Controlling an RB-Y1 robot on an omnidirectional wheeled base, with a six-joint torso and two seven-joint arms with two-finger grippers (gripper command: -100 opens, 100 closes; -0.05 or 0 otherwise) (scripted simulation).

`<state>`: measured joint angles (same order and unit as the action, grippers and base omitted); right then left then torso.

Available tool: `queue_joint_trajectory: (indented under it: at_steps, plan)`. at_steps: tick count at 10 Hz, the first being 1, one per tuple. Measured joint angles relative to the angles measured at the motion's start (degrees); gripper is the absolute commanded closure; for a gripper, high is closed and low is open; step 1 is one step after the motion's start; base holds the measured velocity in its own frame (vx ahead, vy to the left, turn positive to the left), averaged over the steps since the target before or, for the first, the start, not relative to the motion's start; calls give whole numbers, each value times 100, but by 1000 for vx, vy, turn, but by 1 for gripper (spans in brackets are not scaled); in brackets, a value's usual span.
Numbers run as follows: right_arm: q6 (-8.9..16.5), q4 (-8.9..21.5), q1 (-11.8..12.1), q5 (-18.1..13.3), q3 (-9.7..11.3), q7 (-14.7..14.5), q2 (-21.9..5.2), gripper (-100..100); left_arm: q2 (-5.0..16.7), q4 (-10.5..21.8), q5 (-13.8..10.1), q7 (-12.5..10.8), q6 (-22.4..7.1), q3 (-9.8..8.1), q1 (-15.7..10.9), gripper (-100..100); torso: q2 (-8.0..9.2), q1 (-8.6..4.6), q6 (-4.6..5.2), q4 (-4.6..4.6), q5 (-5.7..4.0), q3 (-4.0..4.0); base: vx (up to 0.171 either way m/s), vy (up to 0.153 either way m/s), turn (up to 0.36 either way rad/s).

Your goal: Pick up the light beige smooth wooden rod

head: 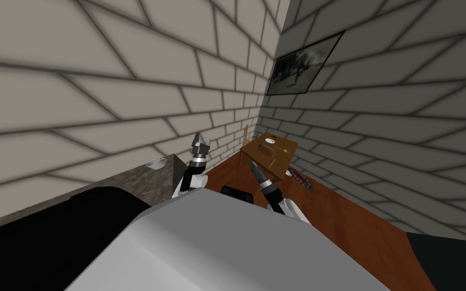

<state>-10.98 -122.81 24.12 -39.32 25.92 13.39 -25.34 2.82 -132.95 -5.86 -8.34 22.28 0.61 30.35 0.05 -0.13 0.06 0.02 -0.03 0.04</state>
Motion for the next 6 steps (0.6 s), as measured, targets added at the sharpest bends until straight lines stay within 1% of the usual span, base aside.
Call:
queue_joint_trajectory:
  at_steps: [1,2,3,4,5,6]
  plan:
    - [-41,187,1,-180,114,6,-89,-100,0,0,0,0,0,1,-1,0,0,4,-4,0,1,0,-11,20,187]
    - [-57,228,24,-352,174,20,-181,-100,0,0,0,0,0,0,0,0,1,0,1,0,1,1,-16,0,7]
    - [-22,203,21,-484,208,41,-232,-100,0,0,0,0,0,0,0,0,2,-7,2,1,-1,2,-6,26,280]
    - [53,247,9,-655,354,81,-398,-100,0,0,0,0,0,1,-1,0,0,0,-3,0,0,0,-7,20,218]
    - [55,313,25,-828,406,95,-465,-100,0,0,0,0,0,0,0,0,0,-1,1,0,0,0,-11,2,29]
    - [45,353,5,-937,422,102,-484,-100,0,0,0,0,0,0,0,0,1,-6,2,0,-1,0,1,22,311]
